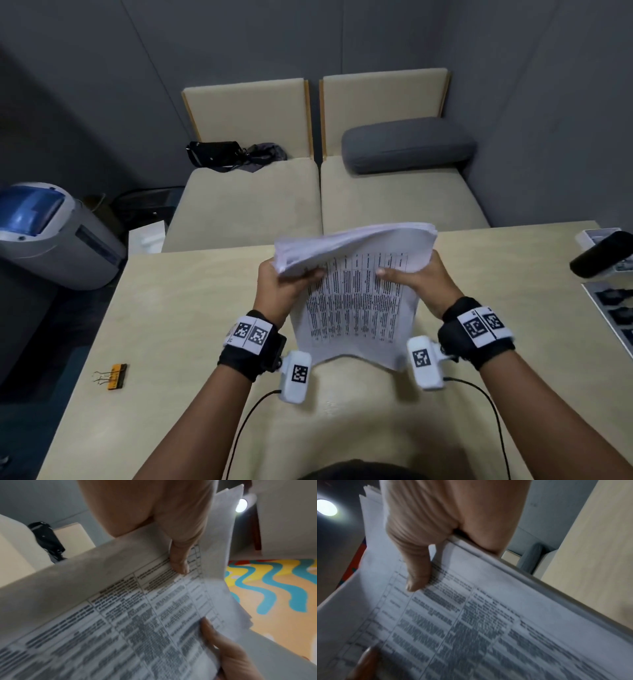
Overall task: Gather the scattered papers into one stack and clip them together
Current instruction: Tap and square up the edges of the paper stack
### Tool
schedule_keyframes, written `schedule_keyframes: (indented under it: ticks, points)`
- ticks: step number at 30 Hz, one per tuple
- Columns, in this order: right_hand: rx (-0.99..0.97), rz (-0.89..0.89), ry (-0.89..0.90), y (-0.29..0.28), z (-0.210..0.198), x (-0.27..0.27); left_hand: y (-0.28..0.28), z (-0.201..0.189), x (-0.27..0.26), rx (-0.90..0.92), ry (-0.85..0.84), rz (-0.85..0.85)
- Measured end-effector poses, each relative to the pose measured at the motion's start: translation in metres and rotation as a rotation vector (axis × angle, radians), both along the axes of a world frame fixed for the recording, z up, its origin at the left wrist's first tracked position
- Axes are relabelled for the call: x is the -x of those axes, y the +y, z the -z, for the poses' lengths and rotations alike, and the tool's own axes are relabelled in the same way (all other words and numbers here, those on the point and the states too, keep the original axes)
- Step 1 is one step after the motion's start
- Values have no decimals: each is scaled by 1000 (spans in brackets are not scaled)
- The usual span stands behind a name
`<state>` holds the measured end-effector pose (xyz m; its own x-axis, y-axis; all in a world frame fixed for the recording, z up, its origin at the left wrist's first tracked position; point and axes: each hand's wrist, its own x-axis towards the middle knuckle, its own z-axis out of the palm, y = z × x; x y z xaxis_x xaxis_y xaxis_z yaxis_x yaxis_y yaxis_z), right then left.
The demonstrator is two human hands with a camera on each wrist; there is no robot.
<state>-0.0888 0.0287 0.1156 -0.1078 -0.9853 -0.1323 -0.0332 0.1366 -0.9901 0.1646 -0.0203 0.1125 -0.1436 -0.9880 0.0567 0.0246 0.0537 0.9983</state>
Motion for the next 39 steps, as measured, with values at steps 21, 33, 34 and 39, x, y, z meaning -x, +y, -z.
schedule_keyframes:
  ticks: [21,33,34,39]
  points:
    - [62,137,-6,23,25,-17,13,-4,25,119,102,-225]
    - [280,392,-46,9,-5,-33,1,-7,39,87,59,-444]
    - [272,414,-49,9,-5,-34,1,-7,39,88,59,-458]
    - [264,481,-39,6,-9,-31,-2,-13,38,91,35,-536]
